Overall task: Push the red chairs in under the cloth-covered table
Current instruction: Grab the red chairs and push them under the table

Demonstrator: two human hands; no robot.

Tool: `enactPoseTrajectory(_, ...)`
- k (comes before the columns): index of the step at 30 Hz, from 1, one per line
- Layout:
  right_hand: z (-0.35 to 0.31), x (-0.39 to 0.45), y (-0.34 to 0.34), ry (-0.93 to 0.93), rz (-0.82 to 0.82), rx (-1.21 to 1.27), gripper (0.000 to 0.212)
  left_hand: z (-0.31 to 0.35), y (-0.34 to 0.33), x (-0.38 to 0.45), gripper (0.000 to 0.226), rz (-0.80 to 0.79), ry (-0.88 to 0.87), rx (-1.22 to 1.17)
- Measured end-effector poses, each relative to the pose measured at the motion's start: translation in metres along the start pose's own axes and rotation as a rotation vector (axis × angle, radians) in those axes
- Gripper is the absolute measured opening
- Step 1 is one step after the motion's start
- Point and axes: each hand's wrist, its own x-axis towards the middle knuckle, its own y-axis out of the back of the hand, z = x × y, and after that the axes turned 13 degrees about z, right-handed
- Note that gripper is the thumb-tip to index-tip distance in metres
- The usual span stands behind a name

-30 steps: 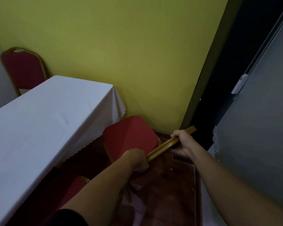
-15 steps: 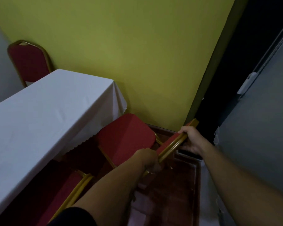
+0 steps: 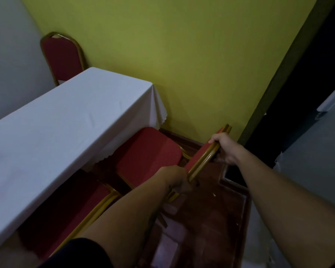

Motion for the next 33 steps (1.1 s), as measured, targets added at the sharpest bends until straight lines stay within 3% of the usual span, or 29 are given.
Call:
enactPoseTrajectory(5, -0.018, 0.01, -0.029, 0.008, -0.04, -0.07, 0.012, -0.022, 0.003, 0.01, 0.027, 0.031, 0.032, -0.013)
enactPoseTrajectory(14, -0.043, 0.018, -0.09, 0.056, -0.032, -0.135, 0.016, -0.075, -0.006, 0.027, 0.039, 0.119, 0.176, -0.216)
enactPoseTrajectory(23, -0.057, 0.025, -0.156, 0.172, 0.237, 0.015, 0.002, -0.124, -0.009, 0.041, 0.052, 0.172, 0.288, -0.501)
enactPoseTrajectory(25, -0.061, 0.028, -0.163, 0.191, 0.293, 0.031, 0.012, -0.131, -0.012, 0.046, 0.069, 0.177, 0.278, -0.571)
enactPoseTrajectory(28, -0.069, 0.033, -0.169, 0.204, 0.404, 0.02, 0.047, -0.139, -0.01, 0.055, 0.083, 0.134, 0.275, -0.601)
enactPoseTrajectory(33, -0.085, 0.035, -0.174, 0.263, 0.477, -0.027, 0.036, -0.142, 0.0, 0.068, 0.082, 0.111, 0.273, -0.64)
